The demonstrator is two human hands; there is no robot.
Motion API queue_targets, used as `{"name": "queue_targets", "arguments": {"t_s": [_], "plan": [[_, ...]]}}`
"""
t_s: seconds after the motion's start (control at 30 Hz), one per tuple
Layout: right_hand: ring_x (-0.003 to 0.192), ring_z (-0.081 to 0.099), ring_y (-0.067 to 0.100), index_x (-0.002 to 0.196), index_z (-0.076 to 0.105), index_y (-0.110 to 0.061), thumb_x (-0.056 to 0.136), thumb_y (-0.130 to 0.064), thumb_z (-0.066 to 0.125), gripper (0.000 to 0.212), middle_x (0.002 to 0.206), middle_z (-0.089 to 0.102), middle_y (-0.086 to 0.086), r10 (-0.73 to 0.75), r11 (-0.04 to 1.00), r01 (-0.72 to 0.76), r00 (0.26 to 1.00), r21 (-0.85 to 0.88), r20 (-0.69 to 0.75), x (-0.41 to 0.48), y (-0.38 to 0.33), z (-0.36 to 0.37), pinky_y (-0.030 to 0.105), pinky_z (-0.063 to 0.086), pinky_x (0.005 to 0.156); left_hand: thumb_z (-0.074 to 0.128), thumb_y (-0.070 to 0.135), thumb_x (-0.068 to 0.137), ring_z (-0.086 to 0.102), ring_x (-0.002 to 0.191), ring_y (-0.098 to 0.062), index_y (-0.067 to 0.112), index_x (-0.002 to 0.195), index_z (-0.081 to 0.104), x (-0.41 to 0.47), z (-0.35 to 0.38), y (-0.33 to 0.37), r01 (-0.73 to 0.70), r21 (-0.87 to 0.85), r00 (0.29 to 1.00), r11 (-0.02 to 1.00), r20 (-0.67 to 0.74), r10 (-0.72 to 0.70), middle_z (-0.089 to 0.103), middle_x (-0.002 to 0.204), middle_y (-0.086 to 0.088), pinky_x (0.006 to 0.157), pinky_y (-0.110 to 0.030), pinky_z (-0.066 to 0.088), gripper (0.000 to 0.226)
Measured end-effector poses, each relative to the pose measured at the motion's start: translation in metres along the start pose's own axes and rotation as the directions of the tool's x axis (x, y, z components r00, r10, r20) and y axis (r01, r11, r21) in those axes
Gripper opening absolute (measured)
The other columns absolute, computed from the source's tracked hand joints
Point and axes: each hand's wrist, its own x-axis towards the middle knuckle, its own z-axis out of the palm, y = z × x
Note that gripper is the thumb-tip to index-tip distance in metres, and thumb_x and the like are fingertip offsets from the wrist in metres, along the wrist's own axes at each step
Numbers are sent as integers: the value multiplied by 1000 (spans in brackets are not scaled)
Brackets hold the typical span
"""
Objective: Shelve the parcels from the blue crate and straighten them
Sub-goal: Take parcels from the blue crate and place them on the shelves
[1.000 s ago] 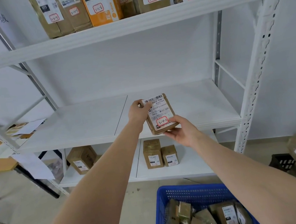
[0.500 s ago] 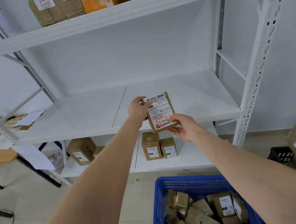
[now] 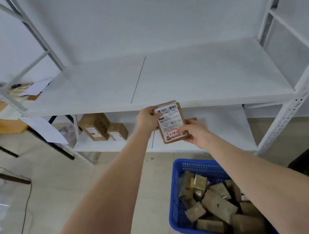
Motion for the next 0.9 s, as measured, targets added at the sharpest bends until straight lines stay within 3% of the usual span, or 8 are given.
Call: {"name": "queue_targets", "arguments": {"t_s": [0.2,0.33,0.5,0.63,0.73,0.9], "plan": [[97,68,25,118,59,-11,87,10,56,38,111,69,12,36,999,-36,994,3,-102,50,58,73,36,56,83,51,-4,93,64,103,-32,12,129,57,50,-57,-72,52,27,996,998,73,-53,60,119,-11,76,-38,57,39],[107,64,28,124,57,-14,87,10,56,44,117,67,12,58,998,-61,984,-7,-169,89,97,128,42,52,95,52,-4,93,63,105,-31,14,131,56,96,-100,-122,64,31,990,997,124,-68,60,124,-8,83,-44,57,42],[103,63,24,131,52,-15,88,10,53,50,117,66,9,80,996,-87,974,-24,-212,143,137,183,34,52,82,52,-3,92,64,104,-30,14,132,55,151,-139,-179,54,71,985,996,161,-65,60,125,-9,81,-41,58,44],[107,63,26,135,50,-17,87,11,55,56,120,66,11,104,993,-115,968,-35,-227,199,164,209,36,53,85,51,-2,93,63,105,-27,16,134,54,198,-154,-219,53,87,984,995,168,-67,58,126,-6,79,-33,57,45],[107,64,28,140,47,-17,87,11,56,61,119,65,13,146,988,-154,958,-14,-245,240,177,221,41,53,93,52,-2,93,62,106,-27,19,133,55,240,-157,-242,55,101,980,993,184,-73,57,128,-7,84,-39,57,44],[102,62,25,139,48,-16,86,11,57,60,113,64,10,180,983,-185,949,4,-259,314,193,237,34,51,86,53,0,93,60,111,-27,21,131,57,311,-158,-270,55,184,977,981,194,-91,55,130,-5,87,-40,56,43]]}}
